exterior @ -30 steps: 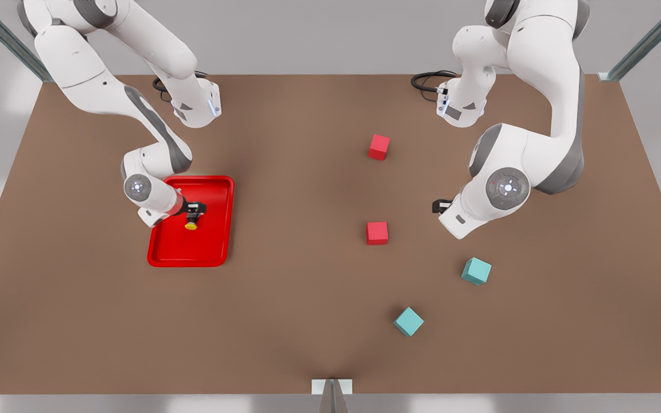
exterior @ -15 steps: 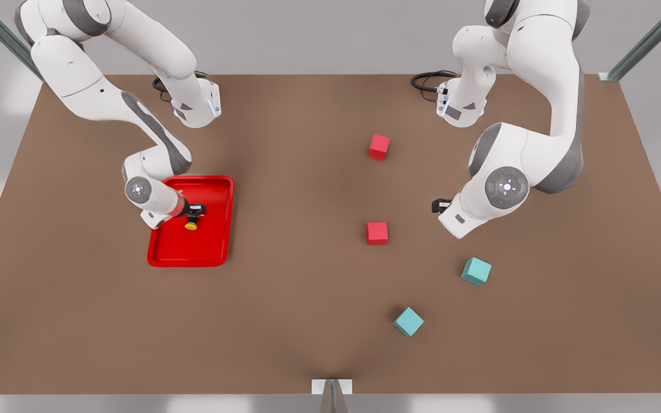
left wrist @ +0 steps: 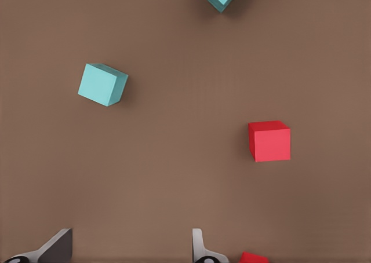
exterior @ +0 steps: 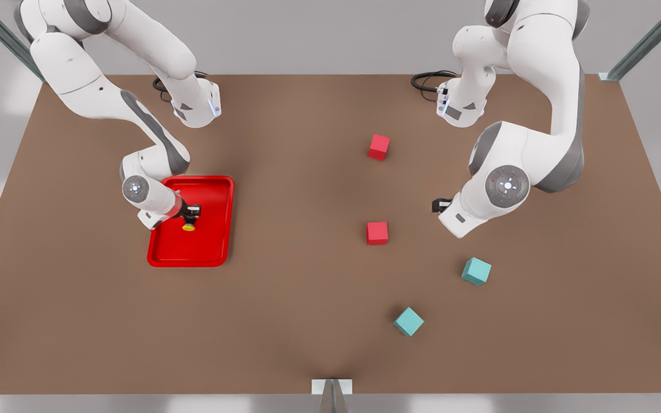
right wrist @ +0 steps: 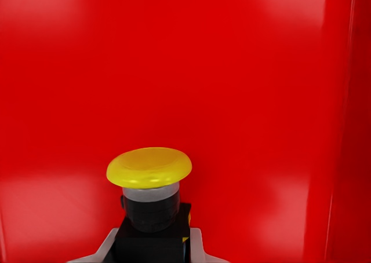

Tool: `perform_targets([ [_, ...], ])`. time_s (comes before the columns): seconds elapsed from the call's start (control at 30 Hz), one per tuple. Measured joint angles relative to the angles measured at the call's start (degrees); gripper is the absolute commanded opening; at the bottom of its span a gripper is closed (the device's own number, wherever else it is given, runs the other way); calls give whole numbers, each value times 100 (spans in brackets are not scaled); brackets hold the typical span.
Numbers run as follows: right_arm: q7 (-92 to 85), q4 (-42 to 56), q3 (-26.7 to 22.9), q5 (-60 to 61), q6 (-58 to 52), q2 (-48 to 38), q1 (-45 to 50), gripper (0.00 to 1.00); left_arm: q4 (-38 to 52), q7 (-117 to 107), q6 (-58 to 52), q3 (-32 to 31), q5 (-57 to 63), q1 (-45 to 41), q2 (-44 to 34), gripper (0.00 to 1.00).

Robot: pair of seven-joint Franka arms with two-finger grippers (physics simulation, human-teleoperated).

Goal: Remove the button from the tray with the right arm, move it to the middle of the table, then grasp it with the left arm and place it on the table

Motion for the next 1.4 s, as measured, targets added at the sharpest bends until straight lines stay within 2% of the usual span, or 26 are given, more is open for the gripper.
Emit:
perform_targets([
  [0.2, -40, 59, 29, 33, -143, -240, 1, 44, 26, -6, -55, -10, 1, 9, -20, 100],
  [0.3, -55, 790, 76, 265, -566, -263, 383, 44, 38, -13, -101, -23, 1, 20, -25, 100],
  [0.37, -62, 1540, -124, 614, -965, -200, 1092, 44, 36, -16, -125, -21, 1, 40, -57, 100],
  [0.53, 43, 3096, -1551, 1449, -1931, 147, 3576, 44, 33, -13, -248, 52, 291, 789, -233, 100],
  [0.63, 214, 4390, -2649, 2027, -2423, 712, 5188, 44, 38, -10, -274, 48, 429, 901, -221, 100],
  [0.8, 582, 6609, -4309, 3190, -3105, 1786, 7007, 44, 18, 11, -383, 16, 508, 1059, -367, 100],
  [0.93, 898, 7457, -5088, 4005, -3443, 2327, 7881, 44, 24, 165, -430, 11, 503, 1514, -434, 100],
  [1.13, 1462, 8845, -5378, 4556, -3361, 3560, 8410, 44, 31, 348, -435, 10, 523, 1473, -402, 100],
  [1.4, 2444, 9380, -5474, 4692, -1282, 4467, 8794, 46, 37, 511, -342, 2, 554, 1433, -382, 100],
])
